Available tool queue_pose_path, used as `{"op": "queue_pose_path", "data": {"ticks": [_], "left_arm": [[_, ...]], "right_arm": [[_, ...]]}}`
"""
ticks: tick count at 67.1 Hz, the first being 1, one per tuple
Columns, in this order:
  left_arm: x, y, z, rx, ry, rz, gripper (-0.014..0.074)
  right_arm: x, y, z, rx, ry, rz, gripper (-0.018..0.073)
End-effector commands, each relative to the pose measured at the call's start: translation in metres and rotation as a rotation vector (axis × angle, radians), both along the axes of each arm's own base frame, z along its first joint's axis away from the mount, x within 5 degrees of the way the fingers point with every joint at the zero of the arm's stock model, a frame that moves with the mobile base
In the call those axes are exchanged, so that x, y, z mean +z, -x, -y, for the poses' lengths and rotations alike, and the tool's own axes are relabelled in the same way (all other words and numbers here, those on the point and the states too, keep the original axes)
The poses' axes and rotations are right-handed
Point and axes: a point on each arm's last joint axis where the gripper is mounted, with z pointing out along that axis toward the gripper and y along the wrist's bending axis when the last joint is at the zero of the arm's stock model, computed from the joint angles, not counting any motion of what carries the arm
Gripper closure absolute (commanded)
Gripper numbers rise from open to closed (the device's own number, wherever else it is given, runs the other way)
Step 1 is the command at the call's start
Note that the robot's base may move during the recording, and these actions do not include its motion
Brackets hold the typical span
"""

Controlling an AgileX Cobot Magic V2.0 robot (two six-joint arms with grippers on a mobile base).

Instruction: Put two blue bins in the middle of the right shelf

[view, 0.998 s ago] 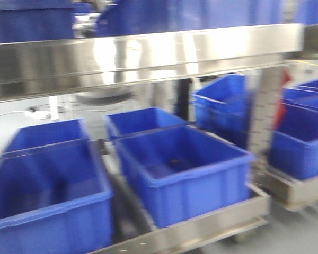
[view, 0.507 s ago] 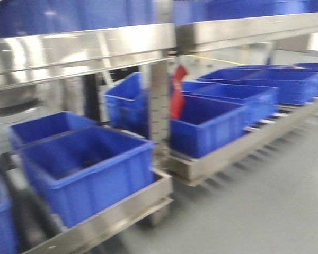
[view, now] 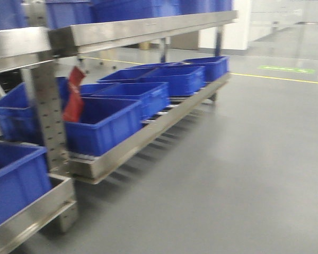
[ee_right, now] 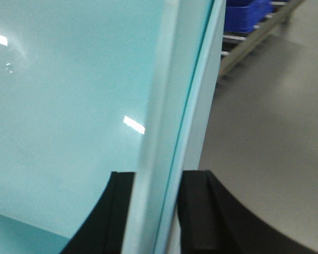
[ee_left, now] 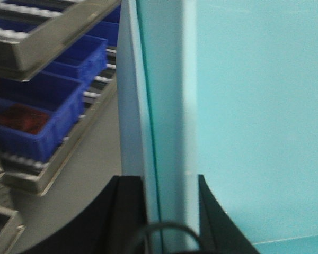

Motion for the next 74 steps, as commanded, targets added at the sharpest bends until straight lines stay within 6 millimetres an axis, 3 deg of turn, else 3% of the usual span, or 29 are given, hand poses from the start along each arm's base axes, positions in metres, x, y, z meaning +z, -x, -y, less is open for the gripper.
{"op": "queue_pose_path", "data": {"ticks": [1,74], "left_arm": [[0.022,0.0018,-0.0028,0.029,0.077,0.153,0.0707],[0.022,0.0018,-0.0028,0.029,0.077,0.153,0.0707]], "right_arm": [[0.015,0.0069,0.0013,0.018,-0.031,0.075,0.0713],[0.015,0.0069,0.0013,0.018,-0.031,0.075,0.0713]]}}
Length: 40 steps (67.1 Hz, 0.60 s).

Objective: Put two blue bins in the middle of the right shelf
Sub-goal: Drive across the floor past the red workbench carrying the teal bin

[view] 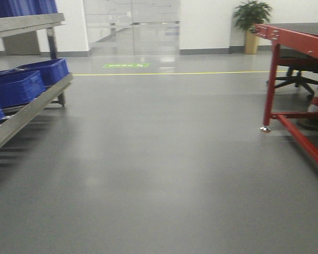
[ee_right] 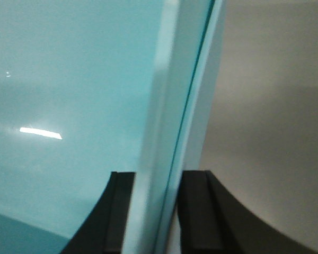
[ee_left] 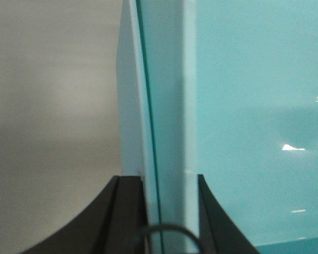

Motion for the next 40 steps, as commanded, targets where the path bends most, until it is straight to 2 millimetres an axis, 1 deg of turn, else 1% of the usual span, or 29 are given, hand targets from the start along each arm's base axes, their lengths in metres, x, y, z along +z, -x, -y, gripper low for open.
{"op": "queue_pose_path", "data": {"ticks": [1,40], "left_arm": [[0.0214,0.002,-0.0029,0.029,0.073,0.147,0.0707],[0.0214,0.002,-0.0029,0.029,0.073,0.147,0.0707]], "right_arm": [[0.0151,0.0068,0.0014,0.018,-0.028,0.079,0.0713],[0.0151,0.0068,0.0014,0.018,-0.028,0.079,0.0713]]}}
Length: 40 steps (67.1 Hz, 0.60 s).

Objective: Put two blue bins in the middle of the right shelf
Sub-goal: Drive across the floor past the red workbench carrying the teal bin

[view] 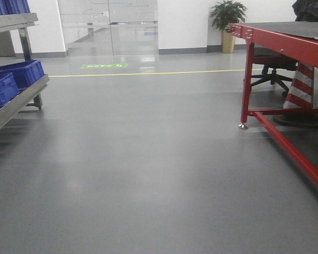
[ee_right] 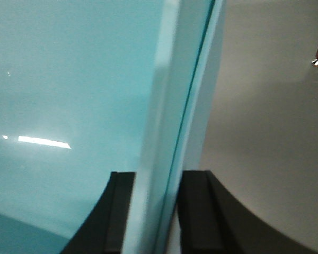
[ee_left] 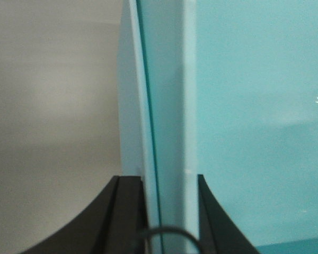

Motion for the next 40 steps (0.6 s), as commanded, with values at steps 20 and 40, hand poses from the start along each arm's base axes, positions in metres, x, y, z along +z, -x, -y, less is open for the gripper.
{"op": "queue_pose_path", "data": {"ticks": [20,40], "left_arm": [[0.0214,0.002,-0.0029,0.029,0.073,0.147,0.0707],[0.0214,0.002,-0.0029,0.029,0.073,0.147,0.0707]], "right_arm": [[0.0153,0.0067,0.0015,0.017,-0.027,0.081,0.0713],[0.0153,0.0067,0.0015,0.017,-0.027,0.081,0.0713]]}}
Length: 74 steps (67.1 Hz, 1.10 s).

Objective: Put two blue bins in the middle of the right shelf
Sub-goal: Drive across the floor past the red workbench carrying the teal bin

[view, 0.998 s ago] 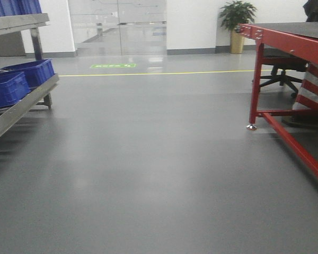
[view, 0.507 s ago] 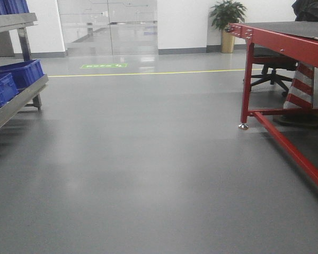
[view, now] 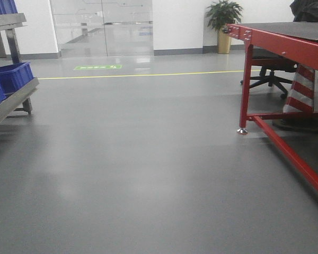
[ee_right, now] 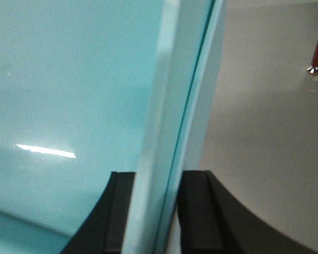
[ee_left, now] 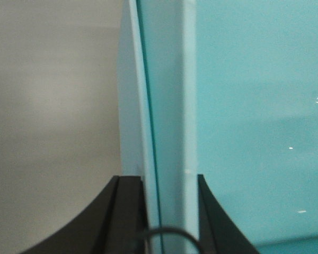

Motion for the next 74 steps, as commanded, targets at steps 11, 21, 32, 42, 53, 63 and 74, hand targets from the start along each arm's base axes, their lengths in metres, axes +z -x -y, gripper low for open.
{"op": "queue_pose_path", "data": {"ticks": [11,21,32,42,53,63,74], "left_arm": [[0.0214,0.002,-0.0029,0.029,0.073,0.147,0.0707],[0.0214,0.002,-0.0029,0.029,0.073,0.147,0.0707],[0.0214,0.002,-0.0029,0.029,0.073,0.147,0.0707],[0.0214,0.002,-0.0029,0.029,0.073,0.147,0.0707],[0.0214,0.002,-0.0029,0.029,0.073,0.147,0.0707],[0.0214,0.002,-0.0029,0.029,0.073,0.147,0.0707],[0.0214,0.002,-0.0029,0.029,0.073,0.147,0.0707]], "right_arm": [[0.0153,0.0067,0.0015,0.017,-0.027,0.081,0.0713],[0.0153,0.0067,0.0015,0.017,-0.027,0.081,0.0713],[0.0153,0.0067,0.0015,0.017,-0.027,0.081,0.0713],[0.0153,0.0067,0.0015,0.017,-0.027,0.081,0.0713],[0.0153,0.0067,0.0015,0.017,-0.027,0.081,0.0713],[0.0153,0.0067,0.0015,0.017,-0.027,0.081,0.0713],[0.0153,0.0067,0.0015,0.017,-0.027,0.081,0.0713]]}}
